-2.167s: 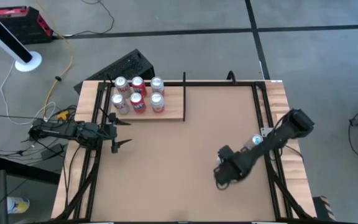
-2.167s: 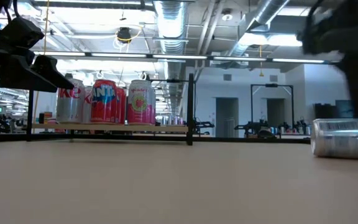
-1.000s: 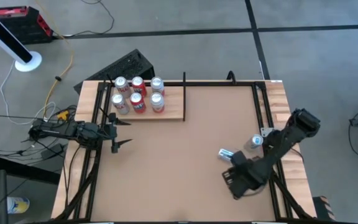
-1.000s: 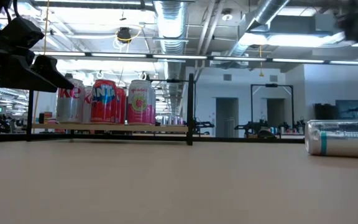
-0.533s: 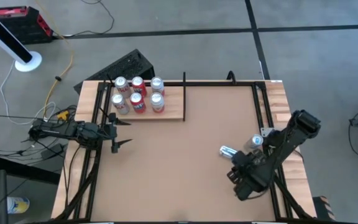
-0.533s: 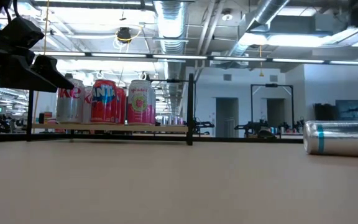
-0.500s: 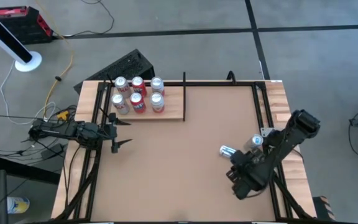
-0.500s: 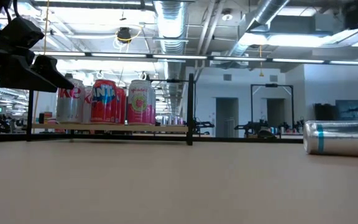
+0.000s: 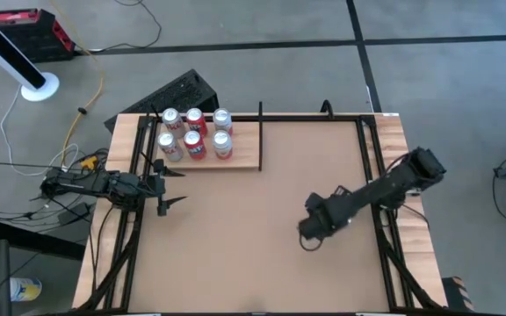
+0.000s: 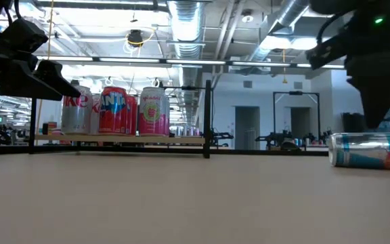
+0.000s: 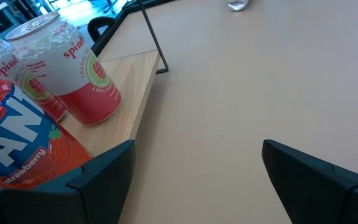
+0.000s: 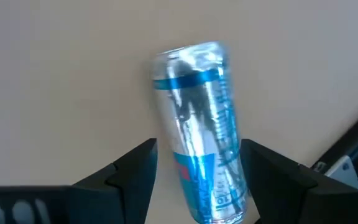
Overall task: Place canned beverage on shelf
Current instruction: Put the bottom blue soda can on the shelf
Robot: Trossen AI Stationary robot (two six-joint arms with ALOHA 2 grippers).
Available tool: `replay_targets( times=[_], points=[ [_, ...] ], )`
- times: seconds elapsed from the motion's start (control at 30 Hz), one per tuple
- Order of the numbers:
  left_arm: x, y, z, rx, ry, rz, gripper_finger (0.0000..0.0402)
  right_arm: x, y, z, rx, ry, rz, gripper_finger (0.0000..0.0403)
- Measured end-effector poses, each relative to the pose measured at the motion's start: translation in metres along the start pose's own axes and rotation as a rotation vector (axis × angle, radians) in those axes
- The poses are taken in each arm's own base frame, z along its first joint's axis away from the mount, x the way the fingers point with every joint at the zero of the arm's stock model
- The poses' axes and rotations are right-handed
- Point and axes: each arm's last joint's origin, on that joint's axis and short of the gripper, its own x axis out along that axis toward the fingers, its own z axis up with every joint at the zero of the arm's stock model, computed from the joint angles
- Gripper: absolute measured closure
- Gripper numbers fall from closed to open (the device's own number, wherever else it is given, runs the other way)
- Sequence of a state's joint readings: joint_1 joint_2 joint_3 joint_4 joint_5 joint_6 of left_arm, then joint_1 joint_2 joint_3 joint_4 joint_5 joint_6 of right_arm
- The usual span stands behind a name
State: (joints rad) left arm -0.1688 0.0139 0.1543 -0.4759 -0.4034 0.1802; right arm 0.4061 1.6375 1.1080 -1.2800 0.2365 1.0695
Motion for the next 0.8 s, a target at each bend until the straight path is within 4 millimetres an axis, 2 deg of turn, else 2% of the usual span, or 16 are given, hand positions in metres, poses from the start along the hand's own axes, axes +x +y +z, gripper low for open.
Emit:
replay_targets(
  times=[0.4,0.57,0.8],
  points=[
    [0.000,0.000,0.000,0.000,0.000,0.000,0.0065,0.012,-0.024,0.032,-0.097,0.181,0.061,0.0147],
    [0.000,0.000,0.000,0.000,0.000,0.000,0.0065,0.022,-0.023,0.033,-0.186,0.277,0.061,0.0147],
    [0.000,0.000,0.000,0.000,0.000,0.000,0.0065,0.053,-0.013,0.031,-0.261,0.464,0.061,0.0148]
  ],
)
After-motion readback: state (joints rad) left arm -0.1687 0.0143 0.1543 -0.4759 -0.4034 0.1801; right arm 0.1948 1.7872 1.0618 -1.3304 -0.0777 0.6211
